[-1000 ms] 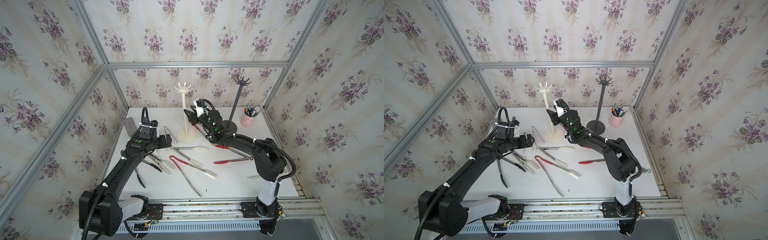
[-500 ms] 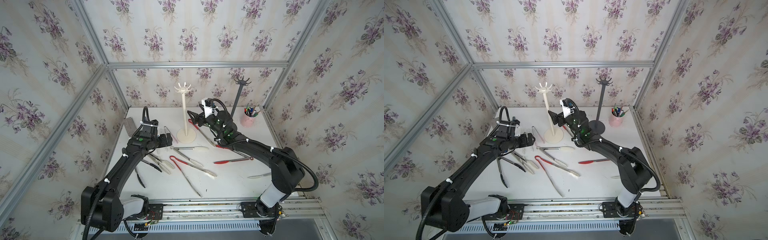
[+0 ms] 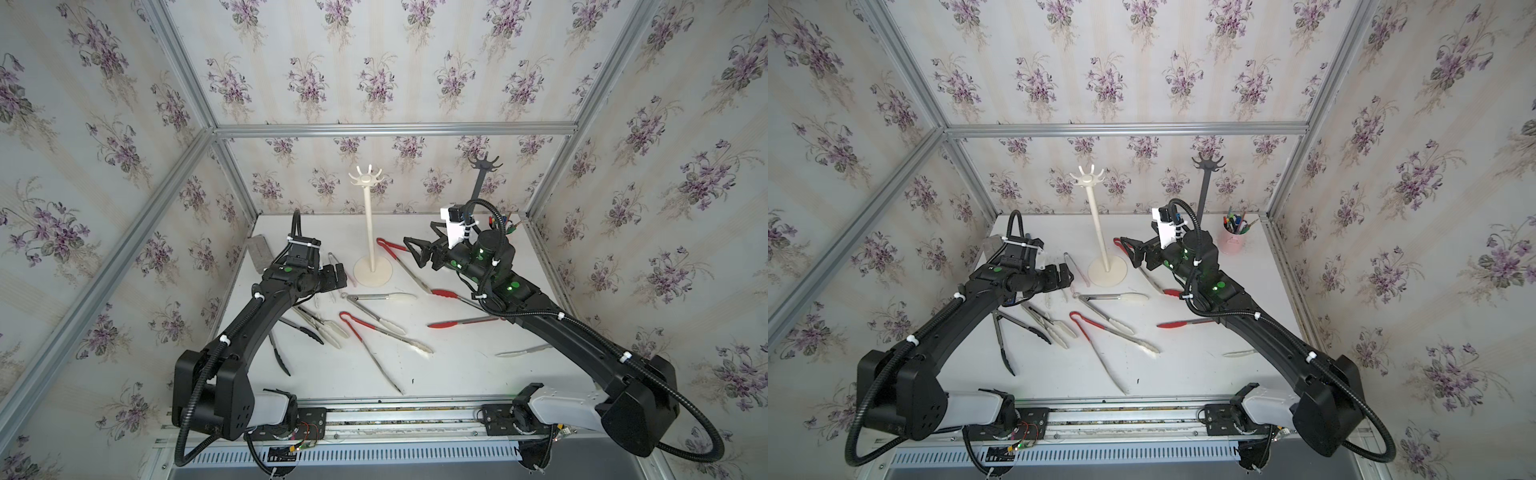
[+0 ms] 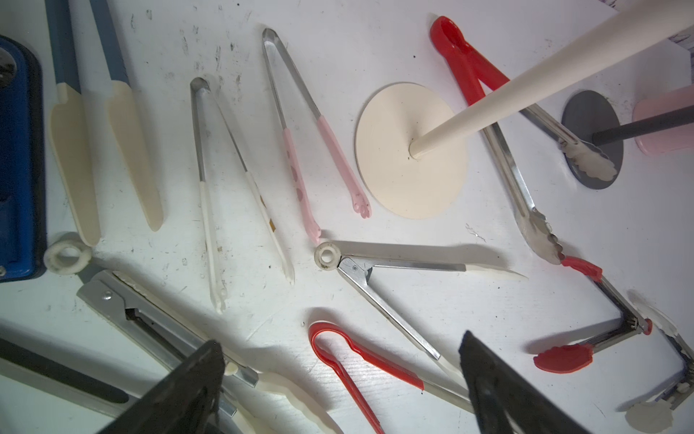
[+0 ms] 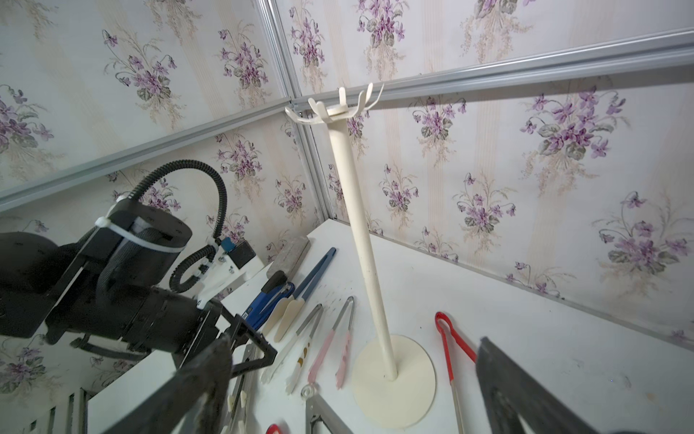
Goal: Hang food tongs on kitchen utensil racks
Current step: Pick up the food tongs from the center of the board.
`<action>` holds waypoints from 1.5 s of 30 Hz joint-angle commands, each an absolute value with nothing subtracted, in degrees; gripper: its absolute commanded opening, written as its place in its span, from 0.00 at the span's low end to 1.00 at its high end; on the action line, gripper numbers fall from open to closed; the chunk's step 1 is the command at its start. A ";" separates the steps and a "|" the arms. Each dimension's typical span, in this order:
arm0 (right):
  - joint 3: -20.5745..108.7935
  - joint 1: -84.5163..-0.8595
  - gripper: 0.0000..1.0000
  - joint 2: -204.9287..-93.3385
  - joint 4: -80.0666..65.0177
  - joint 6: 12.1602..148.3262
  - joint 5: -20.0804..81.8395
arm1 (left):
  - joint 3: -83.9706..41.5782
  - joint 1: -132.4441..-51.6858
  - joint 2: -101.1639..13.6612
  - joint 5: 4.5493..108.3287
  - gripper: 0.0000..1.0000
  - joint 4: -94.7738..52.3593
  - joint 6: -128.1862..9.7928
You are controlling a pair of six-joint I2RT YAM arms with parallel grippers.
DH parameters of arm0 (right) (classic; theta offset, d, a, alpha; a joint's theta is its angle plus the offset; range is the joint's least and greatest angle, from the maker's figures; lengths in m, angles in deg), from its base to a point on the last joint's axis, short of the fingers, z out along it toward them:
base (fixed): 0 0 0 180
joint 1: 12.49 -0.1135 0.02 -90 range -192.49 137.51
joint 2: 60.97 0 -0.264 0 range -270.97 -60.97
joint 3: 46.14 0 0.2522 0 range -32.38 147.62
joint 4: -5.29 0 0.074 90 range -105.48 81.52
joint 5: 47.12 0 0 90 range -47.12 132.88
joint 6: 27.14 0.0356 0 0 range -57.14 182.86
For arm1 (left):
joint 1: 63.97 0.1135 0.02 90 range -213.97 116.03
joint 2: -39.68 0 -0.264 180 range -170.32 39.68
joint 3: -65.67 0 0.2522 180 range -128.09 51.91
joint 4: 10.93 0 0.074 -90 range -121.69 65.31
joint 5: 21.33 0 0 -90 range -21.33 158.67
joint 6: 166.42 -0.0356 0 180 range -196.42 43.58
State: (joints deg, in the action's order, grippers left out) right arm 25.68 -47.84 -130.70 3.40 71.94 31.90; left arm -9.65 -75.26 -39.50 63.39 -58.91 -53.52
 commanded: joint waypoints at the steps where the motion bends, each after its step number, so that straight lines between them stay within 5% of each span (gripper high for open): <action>1: 24.05 -47.49 1.00 -126.90 -5.10 74.30 32.13 | -11.02 -75.27 -40.96 65.35 0.99 -60.78 -52.55; 15: 22.43 -46.66 1.00 -116.52 -23.64 82.52 22.75 | -22.75 -77.69 -57.36 69.37 0.97 -63.37 -52.38; 45: 21.15 -46.36 1.00 -116.77 -28.43 89.18 20.85 | -34.92 -78.12 -76.64 76.08 0.57 -67.01 -50.14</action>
State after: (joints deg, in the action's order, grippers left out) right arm 21.31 -46.33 -116.93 -29.71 87.70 21.01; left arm -34.79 -78.38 -76.35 74.14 -65.88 -50.83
